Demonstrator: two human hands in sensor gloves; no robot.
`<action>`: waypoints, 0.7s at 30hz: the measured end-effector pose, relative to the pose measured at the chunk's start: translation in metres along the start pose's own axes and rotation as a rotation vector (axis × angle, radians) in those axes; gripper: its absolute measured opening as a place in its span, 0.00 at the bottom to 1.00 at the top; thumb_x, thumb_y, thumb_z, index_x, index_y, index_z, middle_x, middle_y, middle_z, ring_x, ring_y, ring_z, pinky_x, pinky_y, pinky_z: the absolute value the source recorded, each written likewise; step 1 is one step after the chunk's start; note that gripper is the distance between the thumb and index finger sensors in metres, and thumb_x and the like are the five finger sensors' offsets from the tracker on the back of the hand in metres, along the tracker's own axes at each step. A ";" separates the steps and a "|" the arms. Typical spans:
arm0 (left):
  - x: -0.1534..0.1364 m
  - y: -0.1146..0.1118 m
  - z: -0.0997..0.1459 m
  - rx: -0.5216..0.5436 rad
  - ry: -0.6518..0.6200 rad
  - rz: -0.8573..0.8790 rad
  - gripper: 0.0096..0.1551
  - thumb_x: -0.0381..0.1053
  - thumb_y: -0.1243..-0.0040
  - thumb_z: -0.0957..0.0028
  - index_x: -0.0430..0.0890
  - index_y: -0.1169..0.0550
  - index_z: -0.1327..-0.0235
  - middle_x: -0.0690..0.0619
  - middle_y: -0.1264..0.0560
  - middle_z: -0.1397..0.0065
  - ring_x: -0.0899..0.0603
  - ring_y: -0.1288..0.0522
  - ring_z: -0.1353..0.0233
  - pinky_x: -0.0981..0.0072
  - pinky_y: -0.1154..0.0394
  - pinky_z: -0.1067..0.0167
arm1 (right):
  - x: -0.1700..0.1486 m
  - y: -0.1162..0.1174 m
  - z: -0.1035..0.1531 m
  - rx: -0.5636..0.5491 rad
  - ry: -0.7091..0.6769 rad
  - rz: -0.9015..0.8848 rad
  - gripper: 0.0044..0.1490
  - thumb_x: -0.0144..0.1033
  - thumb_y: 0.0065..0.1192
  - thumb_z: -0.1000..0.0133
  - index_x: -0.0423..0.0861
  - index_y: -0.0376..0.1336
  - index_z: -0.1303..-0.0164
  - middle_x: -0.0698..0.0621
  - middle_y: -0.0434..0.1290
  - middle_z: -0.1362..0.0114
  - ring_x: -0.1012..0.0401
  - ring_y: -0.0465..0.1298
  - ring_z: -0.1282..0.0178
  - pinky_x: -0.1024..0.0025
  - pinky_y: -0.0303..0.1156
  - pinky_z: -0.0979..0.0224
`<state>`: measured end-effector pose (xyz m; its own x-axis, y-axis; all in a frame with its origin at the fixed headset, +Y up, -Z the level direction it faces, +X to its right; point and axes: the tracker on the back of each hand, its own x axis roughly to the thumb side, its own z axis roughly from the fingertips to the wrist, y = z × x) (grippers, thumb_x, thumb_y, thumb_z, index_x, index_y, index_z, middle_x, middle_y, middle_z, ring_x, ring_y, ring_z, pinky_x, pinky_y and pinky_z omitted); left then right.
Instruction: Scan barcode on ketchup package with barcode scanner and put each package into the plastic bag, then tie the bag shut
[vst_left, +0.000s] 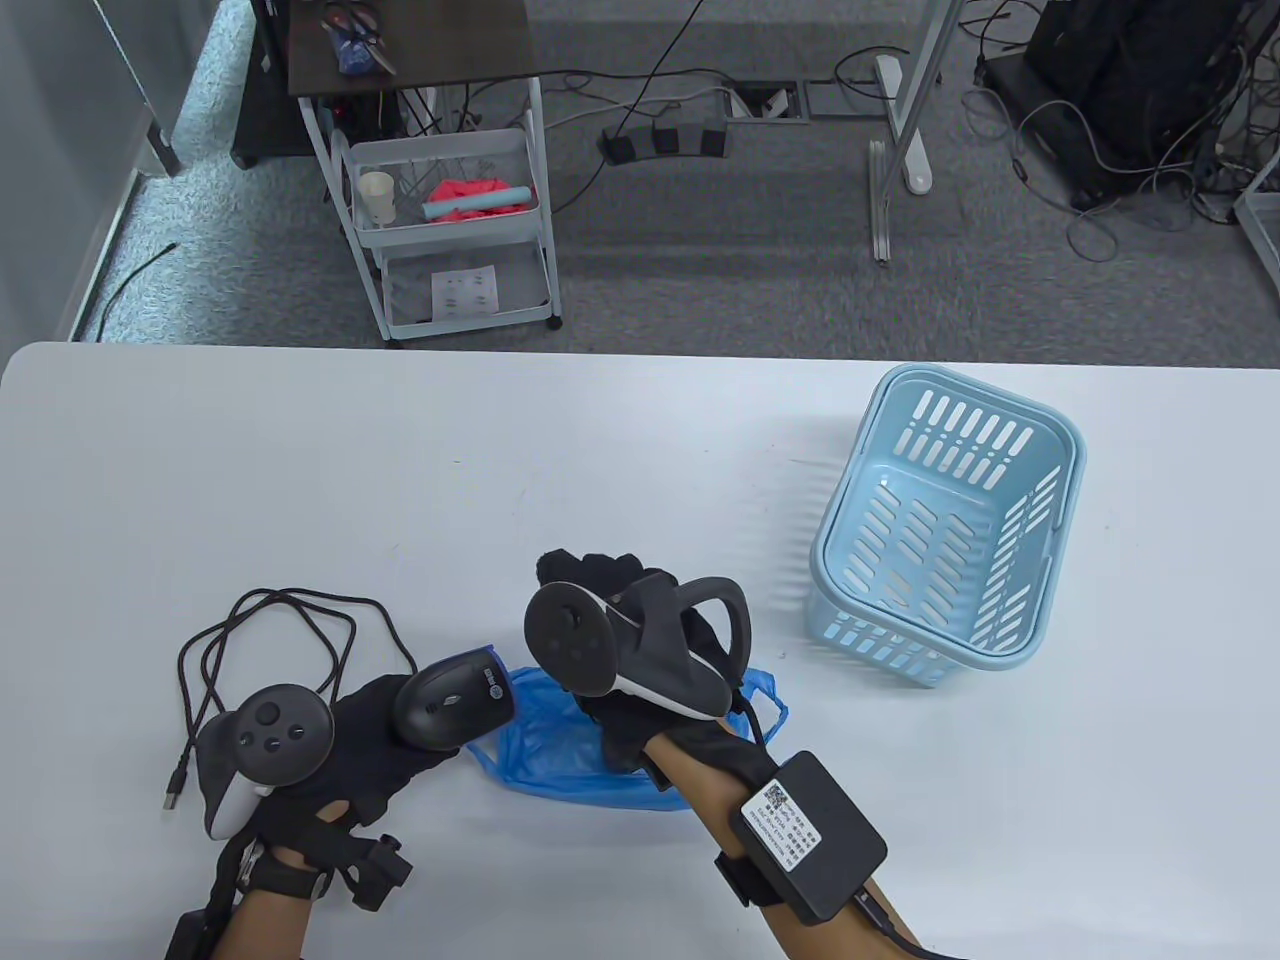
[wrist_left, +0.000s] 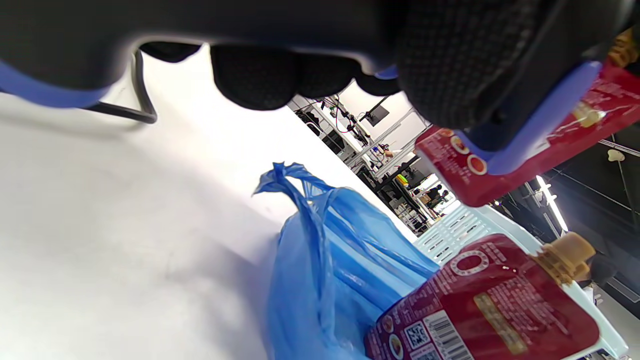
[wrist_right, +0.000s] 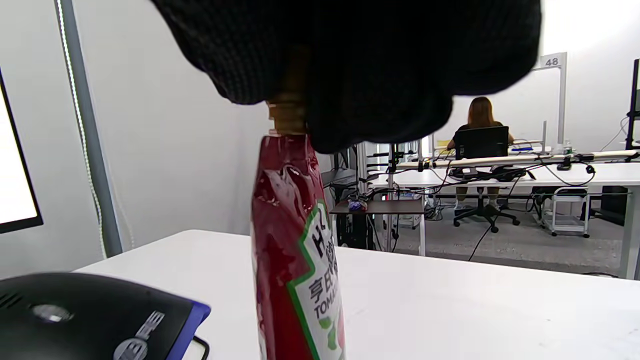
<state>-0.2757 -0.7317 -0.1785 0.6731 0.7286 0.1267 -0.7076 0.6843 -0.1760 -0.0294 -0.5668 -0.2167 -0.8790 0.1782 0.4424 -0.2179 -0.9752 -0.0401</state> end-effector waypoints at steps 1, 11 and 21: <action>0.000 0.000 0.000 -0.001 -0.003 0.000 0.27 0.62 0.30 0.54 0.54 0.19 0.43 0.56 0.23 0.37 0.42 0.19 0.41 0.42 0.26 0.35 | 0.002 0.003 0.001 0.013 -0.006 0.003 0.30 0.34 0.65 0.43 0.34 0.67 0.35 0.39 0.79 0.44 0.48 0.80 0.52 0.52 0.76 0.47; 0.001 -0.004 0.000 -0.031 -0.028 -0.010 0.27 0.62 0.30 0.54 0.54 0.19 0.43 0.57 0.22 0.37 0.42 0.19 0.42 0.42 0.26 0.35 | 0.008 0.020 0.005 0.060 -0.029 0.015 0.30 0.35 0.66 0.44 0.33 0.67 0.36 0.39 0.79 0.45 0.49 0.80 0.53 0.53 0.76 0.48; 0.003 -0.010 -0.001 -0.059 -0.039 -0.036 0.27 0.61 0.30 0.54 0.54 0.19 0.43 0.57 0.23 0.37 0.42 0.19 0.41 0.42 0.27 0.35 | 0.010 0.023 0.007 0.076 -0.036 0.013 0.29 0.36 0.66 0.44 0.34 0.68 0.36 0.39 0.79 0.45 0.49 0.80 0.53 0.53 0.76 0.49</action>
<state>-0.2666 -0.7365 -0.1771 0.6883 0.7049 0.1714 -0.6684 0.7081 -0.2278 -0.0405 -0.5886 -0.2074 -0.8652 0.1621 0.4746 -0.1729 -0.9847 0.0213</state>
